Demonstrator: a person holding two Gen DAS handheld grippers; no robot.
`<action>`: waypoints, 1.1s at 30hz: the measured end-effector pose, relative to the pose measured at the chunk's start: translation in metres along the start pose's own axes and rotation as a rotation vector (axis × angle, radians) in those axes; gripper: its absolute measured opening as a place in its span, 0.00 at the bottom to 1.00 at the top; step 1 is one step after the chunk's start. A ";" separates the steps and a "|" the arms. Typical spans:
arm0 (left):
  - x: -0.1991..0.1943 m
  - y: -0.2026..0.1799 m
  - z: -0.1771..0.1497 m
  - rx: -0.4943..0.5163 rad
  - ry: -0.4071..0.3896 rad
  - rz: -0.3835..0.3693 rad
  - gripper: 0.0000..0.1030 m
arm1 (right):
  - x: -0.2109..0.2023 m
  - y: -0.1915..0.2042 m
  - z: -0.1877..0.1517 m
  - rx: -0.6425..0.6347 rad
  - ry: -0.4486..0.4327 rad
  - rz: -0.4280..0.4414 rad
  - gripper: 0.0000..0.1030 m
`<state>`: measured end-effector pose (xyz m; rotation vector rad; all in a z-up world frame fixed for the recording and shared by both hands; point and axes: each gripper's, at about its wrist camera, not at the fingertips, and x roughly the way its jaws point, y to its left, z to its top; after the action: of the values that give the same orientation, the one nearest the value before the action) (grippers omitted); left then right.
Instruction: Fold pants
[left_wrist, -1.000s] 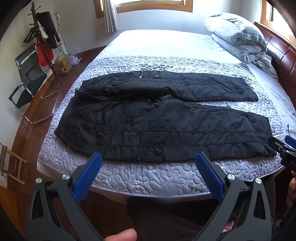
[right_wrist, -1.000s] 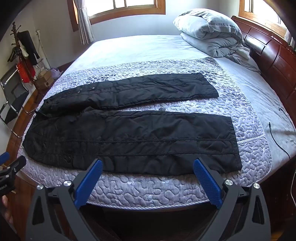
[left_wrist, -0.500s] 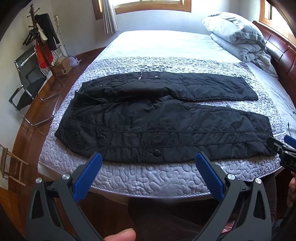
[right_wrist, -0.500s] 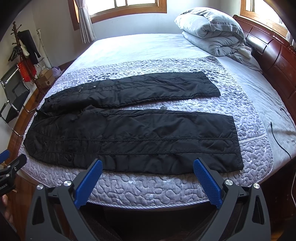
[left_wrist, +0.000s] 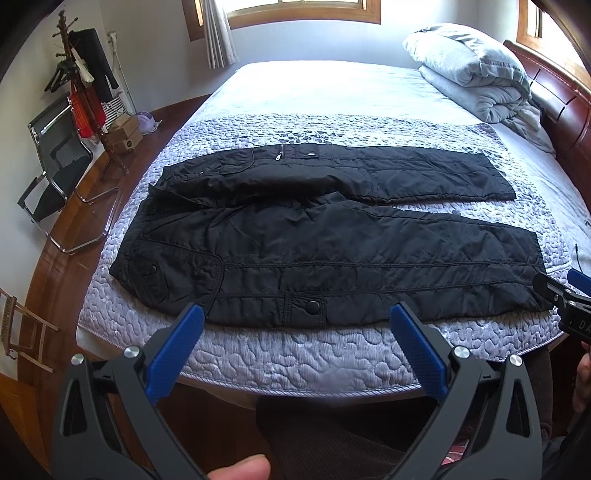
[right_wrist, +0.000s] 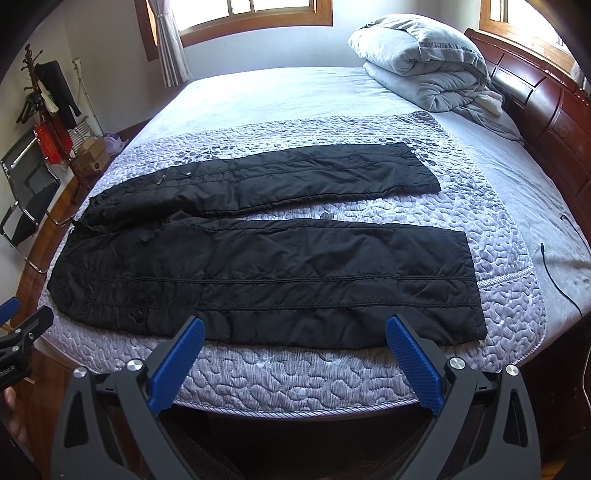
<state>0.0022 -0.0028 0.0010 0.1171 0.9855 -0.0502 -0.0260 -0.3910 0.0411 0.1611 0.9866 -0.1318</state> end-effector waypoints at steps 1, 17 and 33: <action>0.000 0.000 0.000 0.001 0.000 0.001 0.98 | 0.000 0.000 0.000 0.001 0.001 0.001 0.97; 0.006 -0.003 0.004 0.013 0.014 0.003 0.98 | 0.008 -0.001 0.002 0.004 0.020 0.003 0.97; 0.121 0.114 0.096 -0.132 0.258 -0.016 0.98 | 0.086 -0.106 0.154 -0.093 -0.041 -0.195 0.97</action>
<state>0.1593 0.0999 -0.0386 -0.0064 1.2440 0.0155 0.1277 -0.5278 0.0449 -0.0234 0.9646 -0.2663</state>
